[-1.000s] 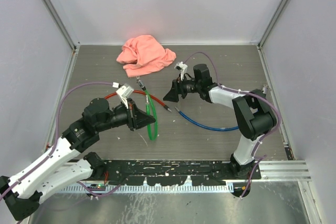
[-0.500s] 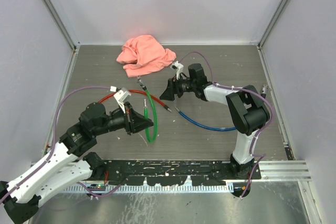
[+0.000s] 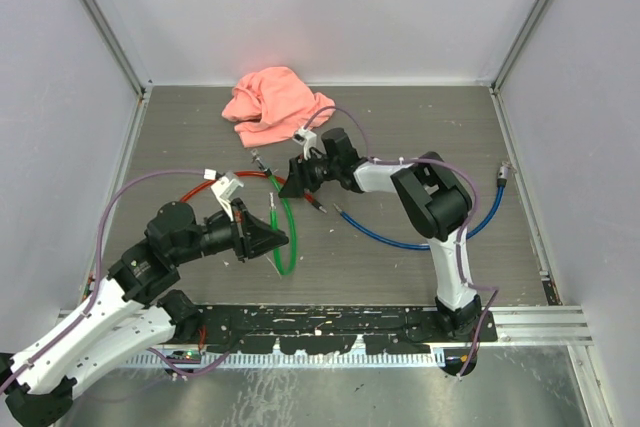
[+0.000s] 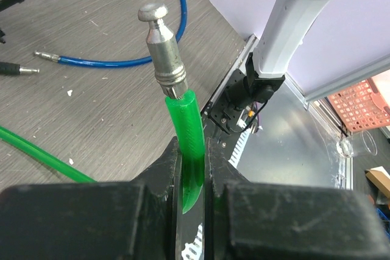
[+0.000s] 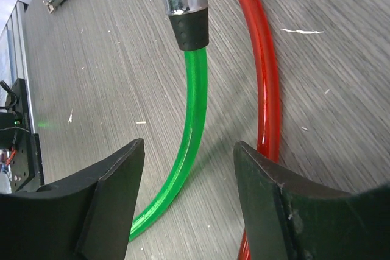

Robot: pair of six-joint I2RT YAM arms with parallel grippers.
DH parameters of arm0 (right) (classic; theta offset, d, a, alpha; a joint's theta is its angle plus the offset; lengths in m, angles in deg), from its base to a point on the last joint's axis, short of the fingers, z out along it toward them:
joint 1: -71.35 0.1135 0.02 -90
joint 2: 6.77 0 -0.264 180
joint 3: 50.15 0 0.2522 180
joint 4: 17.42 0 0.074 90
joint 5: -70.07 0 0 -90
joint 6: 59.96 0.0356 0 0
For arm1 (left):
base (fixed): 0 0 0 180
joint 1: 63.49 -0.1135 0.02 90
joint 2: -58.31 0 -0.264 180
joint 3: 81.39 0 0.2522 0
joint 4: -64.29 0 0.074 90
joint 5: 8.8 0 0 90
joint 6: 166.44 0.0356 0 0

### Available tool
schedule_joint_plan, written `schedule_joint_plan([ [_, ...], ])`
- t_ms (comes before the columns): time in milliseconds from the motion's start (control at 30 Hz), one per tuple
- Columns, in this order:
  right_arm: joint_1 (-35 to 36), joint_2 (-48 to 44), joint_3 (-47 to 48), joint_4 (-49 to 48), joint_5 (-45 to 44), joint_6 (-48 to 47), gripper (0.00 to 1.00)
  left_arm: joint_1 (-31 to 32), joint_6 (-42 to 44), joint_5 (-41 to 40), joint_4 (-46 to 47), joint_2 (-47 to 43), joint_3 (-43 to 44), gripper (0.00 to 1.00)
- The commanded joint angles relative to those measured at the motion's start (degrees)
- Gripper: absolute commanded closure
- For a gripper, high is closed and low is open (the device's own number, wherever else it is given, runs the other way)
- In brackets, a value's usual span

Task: Lock with the key
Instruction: Lock the lock.

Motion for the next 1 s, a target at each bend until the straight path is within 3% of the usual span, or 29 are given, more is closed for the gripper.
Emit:
schedule_joint_plan([
  [0, 0.31, 1.11, 4.37, -3.09, 0.24, 1.28, 0.35, -0.28, -0.23, 0.63, 0.34, 0.14, 0.84, 1.0],
  [567, 3.03, 6.21, 9.33, -2.99, 3.98, 0.91, 0.53, -0.21, 0.47, 1.24, 0.66, 1.46, 1.11, 1.0],
  [667, 3.24, 6.1, 9.29, -3.9, 5.61, 0.9, 0.65, -0.21, 0.28, 1.16, 0.95, 1.42, 0.91, 1.0],
  [833, 1.06, -2.35, 7.03, -3.21, 8.96, -1.94, 0.98, -0.23, -1.82, 1.71, 3.62, 0.95, 0.17, 1.0],
  [967, -4.08, -15.15, 3.58, 0.14, 10.7, -5.53, 0.99, -0.25, -4.75, 3.14, 9.93, 0.77, -1.07, 1.0],
])
